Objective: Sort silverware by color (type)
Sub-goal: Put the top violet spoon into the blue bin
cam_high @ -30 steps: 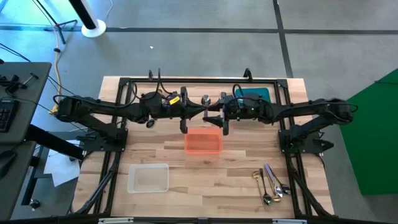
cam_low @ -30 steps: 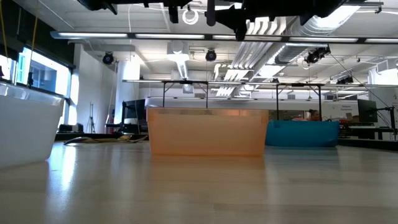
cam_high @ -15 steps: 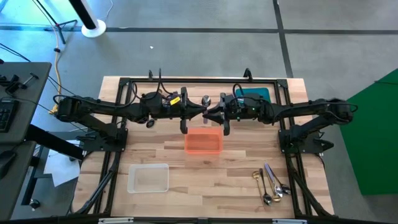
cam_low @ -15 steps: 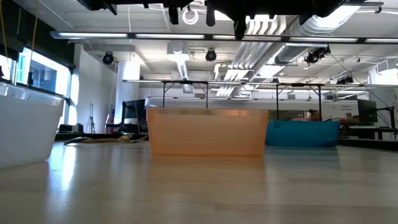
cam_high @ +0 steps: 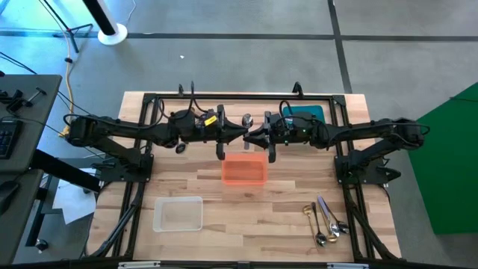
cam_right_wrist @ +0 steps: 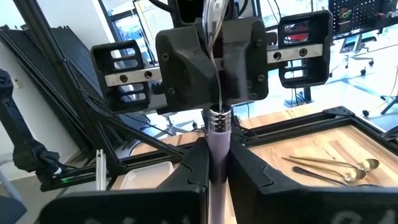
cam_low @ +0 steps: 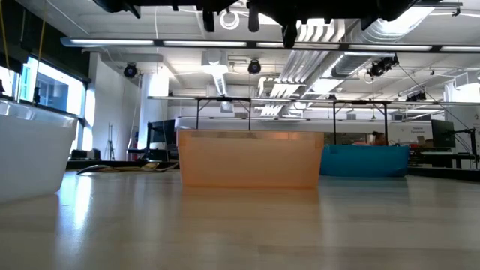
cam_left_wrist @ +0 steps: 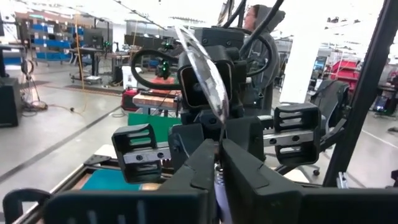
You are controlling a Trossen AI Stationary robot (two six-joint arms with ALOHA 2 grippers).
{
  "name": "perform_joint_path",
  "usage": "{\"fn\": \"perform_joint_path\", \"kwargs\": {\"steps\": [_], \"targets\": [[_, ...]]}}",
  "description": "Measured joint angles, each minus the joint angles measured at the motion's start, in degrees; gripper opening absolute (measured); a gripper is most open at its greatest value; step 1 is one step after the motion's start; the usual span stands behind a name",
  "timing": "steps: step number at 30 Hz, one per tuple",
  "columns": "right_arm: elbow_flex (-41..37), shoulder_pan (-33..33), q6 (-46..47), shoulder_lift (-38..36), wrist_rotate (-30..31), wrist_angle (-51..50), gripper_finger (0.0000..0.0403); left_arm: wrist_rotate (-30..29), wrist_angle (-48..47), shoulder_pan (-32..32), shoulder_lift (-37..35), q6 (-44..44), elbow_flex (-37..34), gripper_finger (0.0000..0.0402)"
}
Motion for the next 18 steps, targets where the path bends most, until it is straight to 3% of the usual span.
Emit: {"fn": "perform_joint_path", "kwargs": {"steps": [4,10,13,18], "targets": [[0.0,-0.2,-2.4,-1.2,-0.2,-1.3,0.0018,0.5,-3.7,0.0,-1.9,-0.9,0.0,0.0076],[0.0,-0.9,-6.8,-8.1,-0.2,-12.1,0.0018,2.3,-20.8,0.1,-9.9,-1.2,0.0,0.0138],[0.0,-1.6,-8.6,-12.6,-0.1,-19.0,0.0018,2.0,-27.1,0.4,-14.2,-0.4,-0.1,0.0152],[0.0,-1.8,-11.1,-20.5,3.1,-27.7,0.0018,-1.3,-26.5,0.4,-20.2,-1.9,-4.4,0.0156]]}}
